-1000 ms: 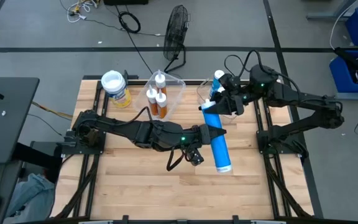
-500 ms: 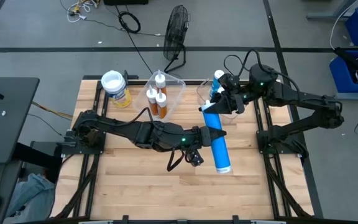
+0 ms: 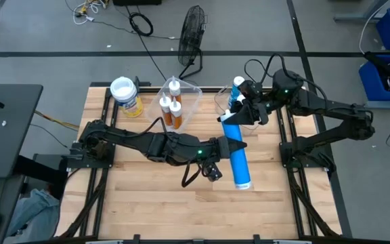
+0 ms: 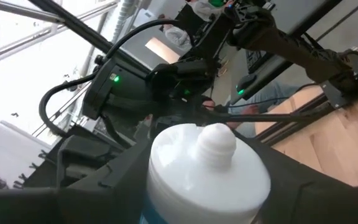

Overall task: Pick & place silicon tubes, Sealant and Lysol wipes
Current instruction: Put the blue sealant into the right transparent bin

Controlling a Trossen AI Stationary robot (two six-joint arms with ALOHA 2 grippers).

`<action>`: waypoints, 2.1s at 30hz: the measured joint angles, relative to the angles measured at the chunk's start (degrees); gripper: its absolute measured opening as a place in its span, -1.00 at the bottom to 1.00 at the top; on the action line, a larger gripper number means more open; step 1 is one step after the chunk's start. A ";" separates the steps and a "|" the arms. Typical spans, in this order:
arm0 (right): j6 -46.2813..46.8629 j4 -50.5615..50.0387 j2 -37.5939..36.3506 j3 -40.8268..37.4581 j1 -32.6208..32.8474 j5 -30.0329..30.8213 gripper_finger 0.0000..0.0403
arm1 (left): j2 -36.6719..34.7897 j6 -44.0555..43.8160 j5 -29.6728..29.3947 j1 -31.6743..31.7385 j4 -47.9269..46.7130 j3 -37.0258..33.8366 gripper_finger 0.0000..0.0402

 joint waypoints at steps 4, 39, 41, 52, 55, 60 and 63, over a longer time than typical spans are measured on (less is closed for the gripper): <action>0.18 -0.17 -0.40 0.00 0.00 -0.60 0.12 | 0.00 -2.59 -0.57 -0.02 -0.01 0.00 0.27; 1.13 2.01 1.75 0.11 0.55 2.25 0.08 | 0.13 -2.98 1.12 2.16 -0.89 0.00 0.24; 1.32 2.01 1.79 0.09 0.55 2.29 0.08 | 0.13 -3.20 0.95 2.16 -0.96 0.00 0.22; 0.52 2.20 1.88 -0.01 0.52 2.72 0.27 | 0.17 -4.84 0.76 2.18 0.00 0.02 0.16; -0.63 2.17 1.88 -0.17 0.52 2.56 0.49 | 0.17 -6.41 -0.56 2.21 0.68 0.18 0.10; 0.42 2.34 1.74 -0.17 0.50 1.38 0.78 | 0.17 -7.02 -1.41 2.21 0.33 0.24 0.07; 1.66 2.36 1.72 -0.16 0.50 0.42 0.86 | 0.17 -6.85 -1.39 2.19 0.20 0.24 0.06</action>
